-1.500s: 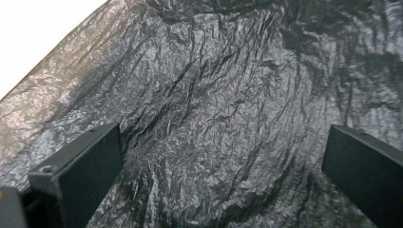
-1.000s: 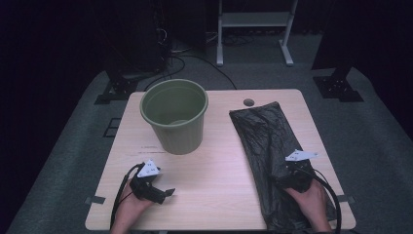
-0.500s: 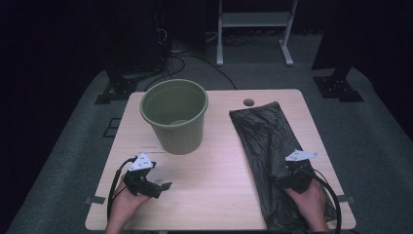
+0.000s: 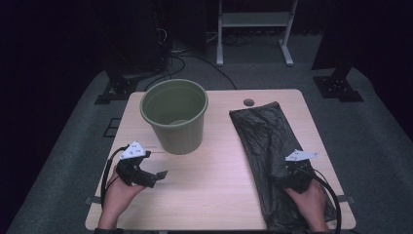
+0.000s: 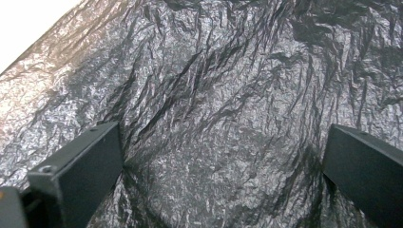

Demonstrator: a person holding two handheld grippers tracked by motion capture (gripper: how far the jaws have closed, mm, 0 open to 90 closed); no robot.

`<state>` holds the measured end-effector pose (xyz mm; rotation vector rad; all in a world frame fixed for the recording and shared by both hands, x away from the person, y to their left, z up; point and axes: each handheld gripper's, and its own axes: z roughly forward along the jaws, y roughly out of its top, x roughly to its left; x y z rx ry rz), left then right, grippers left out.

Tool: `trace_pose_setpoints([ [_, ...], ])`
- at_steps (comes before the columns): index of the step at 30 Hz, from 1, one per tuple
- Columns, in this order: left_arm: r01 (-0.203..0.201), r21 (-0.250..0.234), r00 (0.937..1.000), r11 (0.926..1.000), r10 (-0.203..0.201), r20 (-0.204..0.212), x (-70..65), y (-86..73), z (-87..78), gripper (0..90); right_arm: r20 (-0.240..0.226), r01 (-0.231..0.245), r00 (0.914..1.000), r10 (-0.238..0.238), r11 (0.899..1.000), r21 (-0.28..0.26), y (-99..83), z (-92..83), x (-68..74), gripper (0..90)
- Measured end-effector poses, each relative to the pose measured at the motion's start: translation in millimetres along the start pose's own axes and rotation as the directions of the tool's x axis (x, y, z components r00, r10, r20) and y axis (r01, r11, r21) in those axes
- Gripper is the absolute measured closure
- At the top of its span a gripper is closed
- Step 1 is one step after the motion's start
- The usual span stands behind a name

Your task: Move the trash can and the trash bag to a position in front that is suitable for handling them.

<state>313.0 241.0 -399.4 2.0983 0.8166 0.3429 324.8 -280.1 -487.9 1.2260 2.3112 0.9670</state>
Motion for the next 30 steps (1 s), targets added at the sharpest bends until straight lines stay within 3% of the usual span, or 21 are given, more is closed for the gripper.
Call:
trace_pose_setpoints([
  [14,-0.007,-0.033,0.9998,0.9994,0.006,-0.021,7.3,30.0,-16.5,0.0,0.0,0.0,1.0,0.0,1.0,0.0,0.0,0.1,0.0,0.0],
  [30,-0.008,-0.072,0.9995,0.9974,0.006,-0.032,26.6,70.5,-38.5,0.0,0.0,0.0,1.0,0.0,1.0,0.0,0.0,0.0,0.0,0.0],
])
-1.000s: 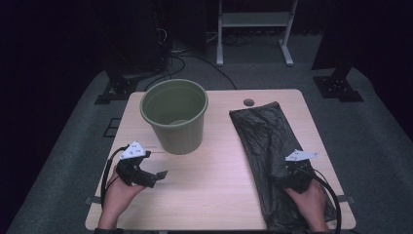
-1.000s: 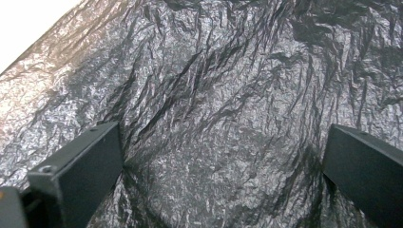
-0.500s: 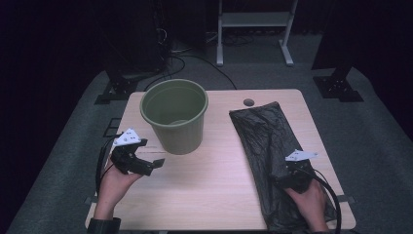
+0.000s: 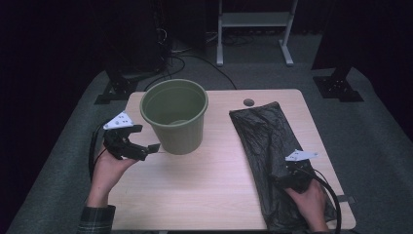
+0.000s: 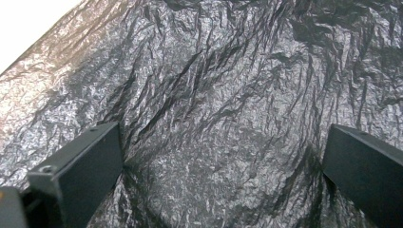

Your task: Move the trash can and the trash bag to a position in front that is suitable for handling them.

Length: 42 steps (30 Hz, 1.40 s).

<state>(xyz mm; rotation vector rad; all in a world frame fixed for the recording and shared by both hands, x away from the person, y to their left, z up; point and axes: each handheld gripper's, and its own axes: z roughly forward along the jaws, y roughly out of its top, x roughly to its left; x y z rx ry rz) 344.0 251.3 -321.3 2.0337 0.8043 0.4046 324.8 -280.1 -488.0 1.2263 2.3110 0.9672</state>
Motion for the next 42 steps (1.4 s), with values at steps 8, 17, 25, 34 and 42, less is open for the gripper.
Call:
trace_pose_setpoints([
  [8,-0.011,-0.013,0.9998,0.9999,0.011,-0.016,7.6,20.1,-8.5,0.0,0.0,0.0,1.0,0.0,1.0,0.0,0.0,0.0,0.0,0.0],
  [17,-0.017,-0.008,0.9995,0.9998,0.017,-0.025,22.6,46.7,-10.4,0.0,0.0,0.0,1.0,0.0,1.0,0.0,0.0,0.0,0.0,0.0],
  [25,-0.01,0.01,0.9992,0.9999,0.01,-0.038,42.9,61.1,-2.6,0.0,0.0,-0.001,1.0,0.001,1.0,0.0,0.0,0.0,0.0,0.0],
  [34,0.002,0.054,0.9977,0.9985,0.002,-0.067,65.2,64.2,11.4,0.0,0.001,-0.002,1.0,0.002,1.0,0.0,0.1,0.1,0.0,0.0],
  [42,0.025,0.107,0.9972,0.9939,-0.017,-0.072,79.6,58.3,28.0,0.0,0.001,-0.001,1.0,0.001,1.0,-0.001,0.1,0.1,0.0,0.0],
])
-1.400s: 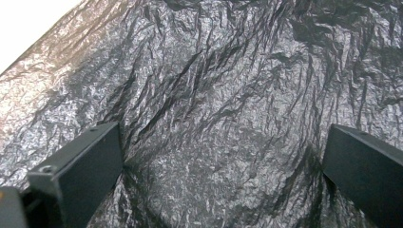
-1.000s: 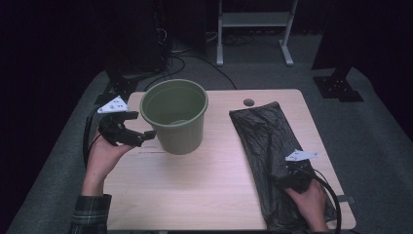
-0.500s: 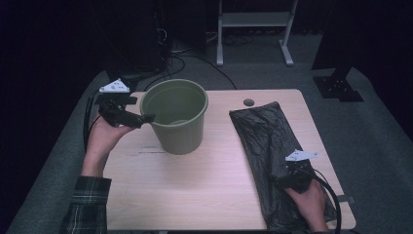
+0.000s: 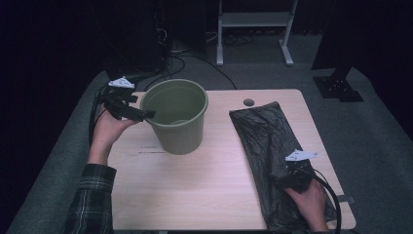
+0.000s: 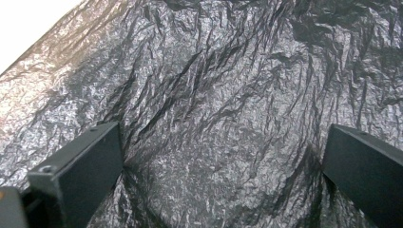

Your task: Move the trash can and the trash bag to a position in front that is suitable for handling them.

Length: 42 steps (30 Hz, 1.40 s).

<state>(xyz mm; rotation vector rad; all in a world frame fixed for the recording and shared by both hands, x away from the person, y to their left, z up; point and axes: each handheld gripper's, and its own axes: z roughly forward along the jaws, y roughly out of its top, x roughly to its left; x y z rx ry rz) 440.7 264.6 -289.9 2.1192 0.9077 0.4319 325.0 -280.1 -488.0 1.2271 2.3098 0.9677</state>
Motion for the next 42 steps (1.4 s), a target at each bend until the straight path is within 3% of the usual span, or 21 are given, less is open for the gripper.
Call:
trace_pose_setpoints([
  [6,0.018,0.014,0.9996,0.9998,-0.018,0.022,5.3,-5.1,16.6,0.0,0.0,0.0,1.0,0.0,1.0,-0.001,0.0,0.1,0.0,0.0],
  [16,0.034,0.032,0.9987,0.9989,-0.035,0.038,9.4,-7.2,24.3,0.0,-0.001,0.0,1.0,0.0,1.0,0.001,0.0,-0.1,0.0,0.0],
  [26,0.032,0.032,0.9982,0.999,-0.034,0.05,4.0,-7.8,25.3,0.0,-0.001,0.0,1.0,0.0,1.0,0.001,0.0,-0.1,0.0,0.0],
  [42,-0.02,0.012,0.9926,0.9997,0.019,0.12,-28.1,-12.3,23.4,0.0,-0.001,0.0,1.0,0.0,1.0,0.0,0.0,0.0,0.0,0.0],
])
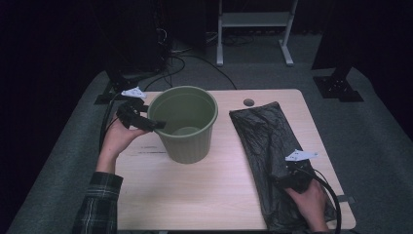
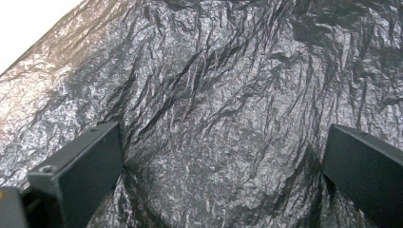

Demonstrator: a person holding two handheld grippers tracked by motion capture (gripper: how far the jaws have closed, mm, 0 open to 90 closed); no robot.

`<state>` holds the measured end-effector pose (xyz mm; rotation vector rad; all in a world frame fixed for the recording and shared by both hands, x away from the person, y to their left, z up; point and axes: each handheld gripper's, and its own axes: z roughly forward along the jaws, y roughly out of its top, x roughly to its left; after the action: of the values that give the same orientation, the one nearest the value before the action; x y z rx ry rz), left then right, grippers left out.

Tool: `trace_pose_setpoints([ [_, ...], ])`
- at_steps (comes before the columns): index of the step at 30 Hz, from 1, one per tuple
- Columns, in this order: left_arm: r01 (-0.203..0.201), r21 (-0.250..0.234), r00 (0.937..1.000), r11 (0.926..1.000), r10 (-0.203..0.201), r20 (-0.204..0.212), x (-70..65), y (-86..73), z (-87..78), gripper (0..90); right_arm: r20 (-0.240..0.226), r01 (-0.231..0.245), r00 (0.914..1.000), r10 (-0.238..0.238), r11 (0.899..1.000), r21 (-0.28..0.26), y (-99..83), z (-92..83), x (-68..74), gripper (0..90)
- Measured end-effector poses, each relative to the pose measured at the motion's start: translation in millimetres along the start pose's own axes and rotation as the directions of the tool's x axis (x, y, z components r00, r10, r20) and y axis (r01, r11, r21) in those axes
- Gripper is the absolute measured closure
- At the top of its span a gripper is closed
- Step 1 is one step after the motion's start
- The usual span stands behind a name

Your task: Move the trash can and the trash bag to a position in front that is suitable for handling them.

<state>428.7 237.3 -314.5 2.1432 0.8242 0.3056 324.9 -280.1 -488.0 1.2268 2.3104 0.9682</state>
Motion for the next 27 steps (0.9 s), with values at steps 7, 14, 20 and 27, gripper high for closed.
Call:
trace_pose_setpoints([
  [7,-0.024,-0.009,0.9995,0.9997,0.024,0.022,-15.3,-2.3,1.1,0.0,0.001,0.0,1.0,0.0,1.0,0.0,0.0,0.0,0.0,0.0],
  [14,-0.045,-0.012,0.9984,0.9989,0.046,0.033,-30.1,-3.3,2.8,0.0,0.002,-0.002,1.0,0.002,1.0,0.0,0.0,-0.1,0.3,0.0],
  [20,-0.082,0.003,0.9951,0.9967,0.081,0.057,-47.6,-2.6,3.9,0.0,0.014,-0.012,0.9998,0.012,1.0,0.001,-0.7,-0.8,1.4,0.0],
  [27,-0.112,-0.001,0.9902,0.9937,0.112,0.083,-62.7,-2.4,6.7,0.0,0.007,-0.005,1.0,0.005,1.0,0.001,-0.6,-0.6,0.4,0.0],
])
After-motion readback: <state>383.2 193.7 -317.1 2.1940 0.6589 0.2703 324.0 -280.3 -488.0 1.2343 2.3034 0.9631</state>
